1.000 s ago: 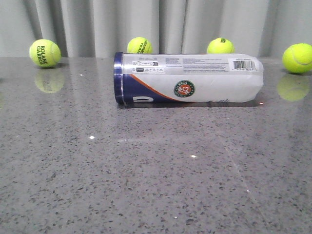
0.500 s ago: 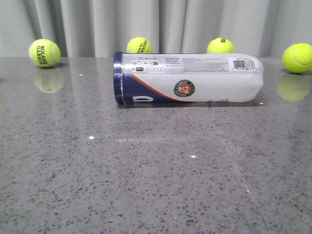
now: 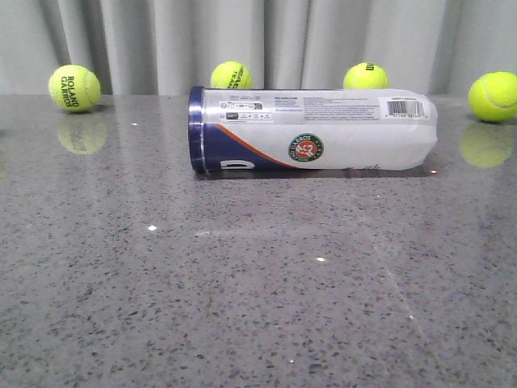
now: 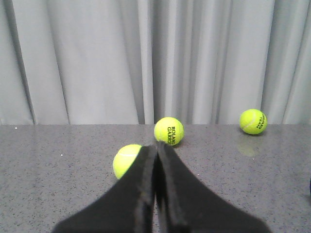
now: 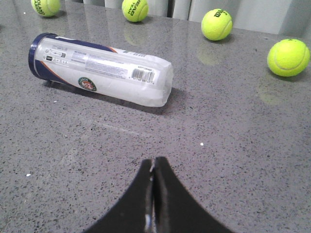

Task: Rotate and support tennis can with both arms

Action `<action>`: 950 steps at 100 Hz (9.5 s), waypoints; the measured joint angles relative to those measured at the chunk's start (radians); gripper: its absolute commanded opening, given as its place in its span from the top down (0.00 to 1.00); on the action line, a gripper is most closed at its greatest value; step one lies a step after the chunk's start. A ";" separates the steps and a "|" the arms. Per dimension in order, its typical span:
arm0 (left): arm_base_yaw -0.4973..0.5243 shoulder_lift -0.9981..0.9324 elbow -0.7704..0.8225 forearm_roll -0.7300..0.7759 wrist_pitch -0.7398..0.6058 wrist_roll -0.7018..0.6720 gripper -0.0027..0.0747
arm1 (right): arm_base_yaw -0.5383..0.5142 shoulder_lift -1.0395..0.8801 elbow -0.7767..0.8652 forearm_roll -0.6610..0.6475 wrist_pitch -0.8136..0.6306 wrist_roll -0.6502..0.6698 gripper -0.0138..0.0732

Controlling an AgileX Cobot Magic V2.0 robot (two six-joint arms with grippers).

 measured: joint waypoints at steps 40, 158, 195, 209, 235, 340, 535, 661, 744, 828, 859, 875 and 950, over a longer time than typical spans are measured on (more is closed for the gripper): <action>0.000 0.410 -0.288 -0.008 0.251 0.070 0.49 | 0.000 0.000 0.000 0.000 0.000 0.000 0.92; 0.000 1.354 -0.758 -1.157 0.861 0.728 0.29 | 0.000 0.000 0.000 0.000 0.000 0.000 0.92; -0.064 1.556 -0.811 -1.240 0.952 0.789 0.29 | 0.000 0.000 0.000 0.000 0.000 0.000 0.92; -0.124 1.595 -0.824 -1.264 0.952 0.811 0.29 | 0.000 0.000 0.000 0.000 0.000 0.000 0.92; -0.212 1.673 -0.887 -1.313 0.950 0.818 0.29 | 0.000 0.000 0.000 0.000 0.000 0.000 0.92; -0.262 1.734 -0.922 -1.433 1.014 0.819 0.99 | 0.000 0.000 0.000 0.000 0.000 0.000 0.92; -0.457 1.385 -1.361 -0.223 1.075 0.296 0.64 | 0.000 0.000 0.000 0.000 0.000 0.000 0.92; -0.457 1.386 -1.416 -0.459 1.055 0.354 0.58 | -0.002 0.000 0.000 0.000 0.000 0.000 0.92; -0.457 1.103 -1.194 -0.594 0.729 0.410 0.99 | -0.002 0.000 0.000 0.000 0.000 0.000 0.92; -0.458 0.505 -0.379 -0.516 0.311 0.411 0.99 | -0.002 0.000 0.000 0.000 0.000 0.000 0.92; -0.458 0.399 -0.220 -0.470 0.237 0.411 0.99 | -0.002 0.000 0.000 0.000 0.000 0.000 0.92; -0.458 0.362 -0.139 -0.452 0.146 0.411 0.99 | -0.002 0.000 0.000 0.000 0.000 0.000 0.92; -0.128 -0.040 0.279 -0.038 -0.143 0.011 0.99 | -0.002 0.000 0.000 0.000 0.000 0.000 0.92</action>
